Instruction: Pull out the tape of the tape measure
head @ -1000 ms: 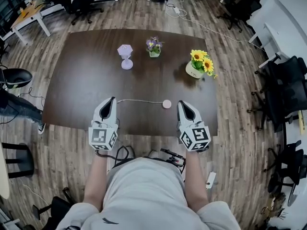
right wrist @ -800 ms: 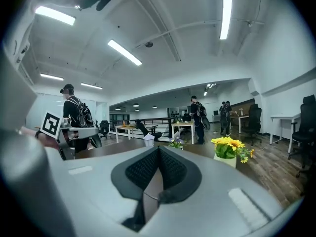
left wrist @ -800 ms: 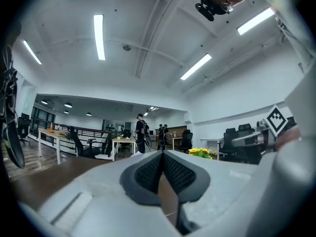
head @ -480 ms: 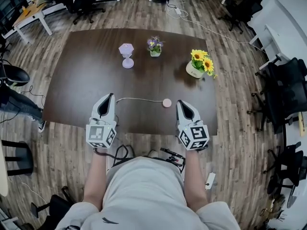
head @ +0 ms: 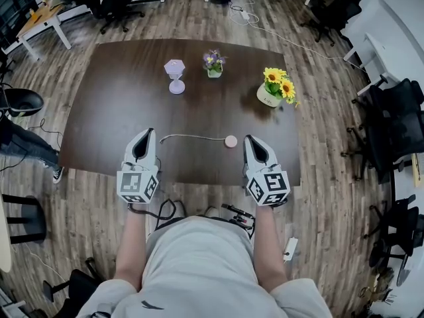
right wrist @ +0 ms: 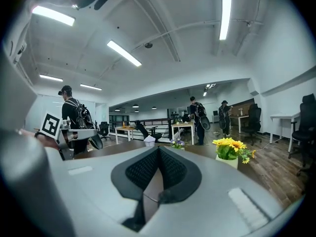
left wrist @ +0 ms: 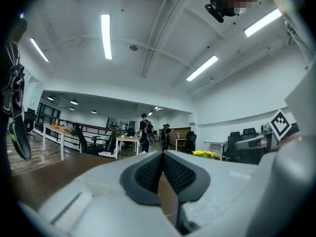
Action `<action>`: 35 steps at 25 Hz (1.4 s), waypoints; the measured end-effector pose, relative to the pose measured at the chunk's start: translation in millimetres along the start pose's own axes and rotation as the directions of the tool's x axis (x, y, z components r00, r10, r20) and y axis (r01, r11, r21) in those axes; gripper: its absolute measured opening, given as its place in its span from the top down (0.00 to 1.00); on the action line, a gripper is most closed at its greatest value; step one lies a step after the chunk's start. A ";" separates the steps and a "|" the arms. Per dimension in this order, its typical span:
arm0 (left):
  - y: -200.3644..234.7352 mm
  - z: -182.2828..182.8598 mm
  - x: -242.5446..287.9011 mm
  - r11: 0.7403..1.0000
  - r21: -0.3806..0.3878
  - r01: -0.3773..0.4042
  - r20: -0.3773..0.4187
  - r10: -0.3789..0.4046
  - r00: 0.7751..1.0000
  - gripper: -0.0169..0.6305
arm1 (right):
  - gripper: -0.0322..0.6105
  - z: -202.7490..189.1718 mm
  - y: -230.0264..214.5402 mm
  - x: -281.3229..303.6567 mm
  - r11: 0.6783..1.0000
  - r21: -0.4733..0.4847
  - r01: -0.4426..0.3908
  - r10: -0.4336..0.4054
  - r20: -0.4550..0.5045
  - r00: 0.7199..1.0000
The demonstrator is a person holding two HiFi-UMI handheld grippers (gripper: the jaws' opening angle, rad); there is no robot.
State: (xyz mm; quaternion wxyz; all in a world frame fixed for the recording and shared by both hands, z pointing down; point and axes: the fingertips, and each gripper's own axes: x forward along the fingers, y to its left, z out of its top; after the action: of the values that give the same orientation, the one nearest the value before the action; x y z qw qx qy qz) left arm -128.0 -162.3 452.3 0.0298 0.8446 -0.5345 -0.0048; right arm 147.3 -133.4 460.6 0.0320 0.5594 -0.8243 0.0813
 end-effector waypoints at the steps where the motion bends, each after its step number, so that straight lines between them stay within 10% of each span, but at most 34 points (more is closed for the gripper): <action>1: 0.0 -0.1 -0.6 1.000 0.000 0.000 0.001 0.000 1.000 0.97 | 0.95 0.5 -0.4 -0.7 1.000 0.004 0.004 -0.004 0.001 1.000; 35: 6.8 -11.7 -12.4 1.000 -0.023 -0.014 -0.016 0.014 1.000 0.97 | 0.95 -5.4 14.0 -3.2 0.999 -0.027 -0.021 0.020 -0.045 0.999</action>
State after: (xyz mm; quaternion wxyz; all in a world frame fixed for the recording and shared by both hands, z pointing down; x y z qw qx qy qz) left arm -139.0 -153.4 464.1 0.0435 0.8404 -0.5402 -0.0040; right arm 135.2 -124.5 464.1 0.0571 0.5485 -0.8301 0.0829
